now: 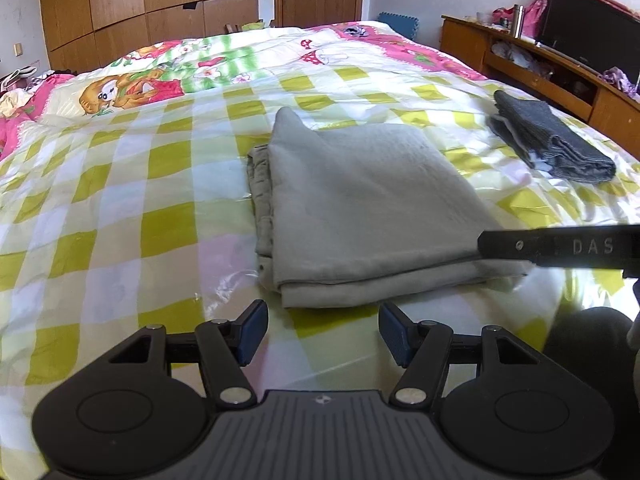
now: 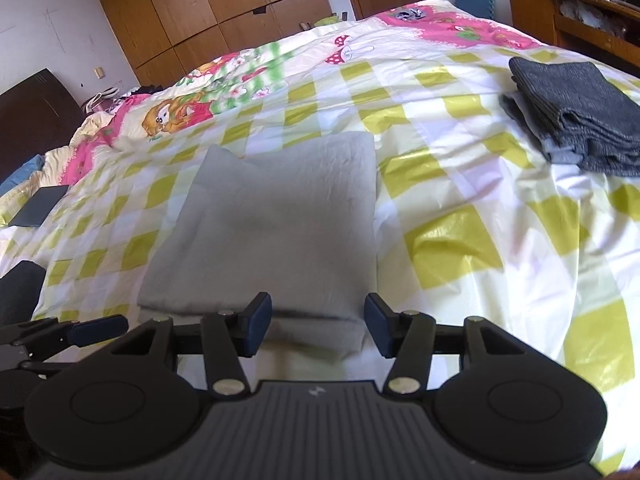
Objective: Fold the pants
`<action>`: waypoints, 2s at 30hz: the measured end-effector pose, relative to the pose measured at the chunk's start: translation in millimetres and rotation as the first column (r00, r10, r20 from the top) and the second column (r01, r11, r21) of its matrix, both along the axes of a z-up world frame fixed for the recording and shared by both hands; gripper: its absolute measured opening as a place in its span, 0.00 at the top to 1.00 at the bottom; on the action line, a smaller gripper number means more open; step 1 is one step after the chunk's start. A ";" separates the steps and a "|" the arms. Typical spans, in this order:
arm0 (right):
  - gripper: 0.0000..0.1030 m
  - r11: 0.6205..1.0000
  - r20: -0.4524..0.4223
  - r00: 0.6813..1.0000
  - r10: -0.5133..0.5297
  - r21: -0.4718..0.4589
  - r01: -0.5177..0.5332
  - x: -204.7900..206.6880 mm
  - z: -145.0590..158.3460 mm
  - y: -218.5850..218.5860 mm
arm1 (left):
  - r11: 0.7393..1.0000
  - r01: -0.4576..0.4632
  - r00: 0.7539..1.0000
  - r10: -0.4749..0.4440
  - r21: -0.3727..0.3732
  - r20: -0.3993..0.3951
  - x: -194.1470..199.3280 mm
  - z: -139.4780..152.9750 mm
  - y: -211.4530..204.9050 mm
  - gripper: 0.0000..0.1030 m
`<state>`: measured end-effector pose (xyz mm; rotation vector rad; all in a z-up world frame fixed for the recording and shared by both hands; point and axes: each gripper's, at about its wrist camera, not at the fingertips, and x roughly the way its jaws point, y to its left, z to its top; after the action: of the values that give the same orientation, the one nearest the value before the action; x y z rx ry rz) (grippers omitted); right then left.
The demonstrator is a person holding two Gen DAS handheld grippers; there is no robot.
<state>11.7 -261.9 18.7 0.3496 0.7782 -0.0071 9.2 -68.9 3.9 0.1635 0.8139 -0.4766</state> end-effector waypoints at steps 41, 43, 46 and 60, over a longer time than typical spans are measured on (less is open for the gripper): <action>0.38 0.997 -0.049 0.997 0.064 -0.030 -0.065 -30.8 2.6 37.4 | 0.996 -0.084 0.996 0.084 -0.001 0.038 -21.0 4.3 7.5 0.08; 0.38 0.998 -0.055 0.997 0.059 -0.032 -0.060 -30.6 2.3 37.3 | 0.996 -0.090 0.995 0.090 0.004 0.046 -21.8 5.6 8.2 0.06; 0.38 0.998 -0.061 0.997 0.054 -0.034 -0.056 -30.8 1.7 37.3 | 0.995 -0.101 0.994 0.100 0.012 0.047 -23.8 6.0 8.9 0.04; 0.37 0.998 -0.076 0.996 0.054 -0.038 -0.057 -32.9 1.5 39.7 | 0.988 -0.141 0.987 0.135 0.058 0.090 -28.6 12.2 9.8 0.00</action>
<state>-21.2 -222.3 20.1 0.2903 0.8605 0.0164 -19.5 -59.1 16.1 0.1843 0.7515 -0.3108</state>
